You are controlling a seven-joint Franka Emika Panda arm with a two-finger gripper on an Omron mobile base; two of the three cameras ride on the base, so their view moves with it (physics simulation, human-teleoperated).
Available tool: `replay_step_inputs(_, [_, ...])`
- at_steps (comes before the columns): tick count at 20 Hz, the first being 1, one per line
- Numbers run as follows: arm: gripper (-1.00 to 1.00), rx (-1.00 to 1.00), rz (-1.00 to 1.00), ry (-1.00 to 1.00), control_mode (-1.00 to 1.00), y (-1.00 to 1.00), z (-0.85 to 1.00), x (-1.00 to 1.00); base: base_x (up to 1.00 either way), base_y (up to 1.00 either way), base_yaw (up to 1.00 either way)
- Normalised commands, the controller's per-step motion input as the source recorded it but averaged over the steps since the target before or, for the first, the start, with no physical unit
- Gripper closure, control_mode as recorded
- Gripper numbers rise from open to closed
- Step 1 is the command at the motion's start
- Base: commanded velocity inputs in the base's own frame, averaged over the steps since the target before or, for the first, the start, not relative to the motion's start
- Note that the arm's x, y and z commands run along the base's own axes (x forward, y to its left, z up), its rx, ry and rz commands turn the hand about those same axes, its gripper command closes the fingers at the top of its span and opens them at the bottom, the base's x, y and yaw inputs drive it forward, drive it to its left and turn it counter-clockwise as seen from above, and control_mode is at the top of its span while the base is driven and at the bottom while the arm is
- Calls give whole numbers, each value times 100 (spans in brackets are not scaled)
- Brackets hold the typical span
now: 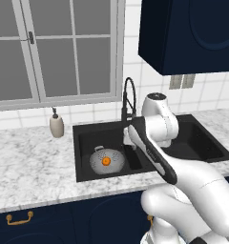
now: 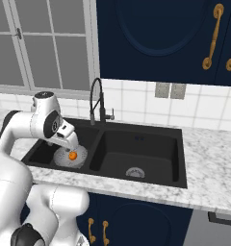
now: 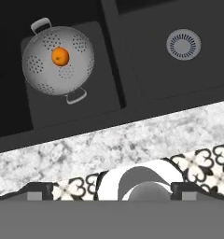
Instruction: Put the colander in the sink, put the tangerine in the colander, and turn on the sink faucet and pour water over the colander.
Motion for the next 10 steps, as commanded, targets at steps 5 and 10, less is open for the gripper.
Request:
replay_step_inputs(5, [-100, -13, -3, -19, -100, -42, 27, 0, 0, 0, 0])
replay_step_inputs(10, [-100, -12, 0, -24, -100, -46, 12, -1, 0, 0, 0])
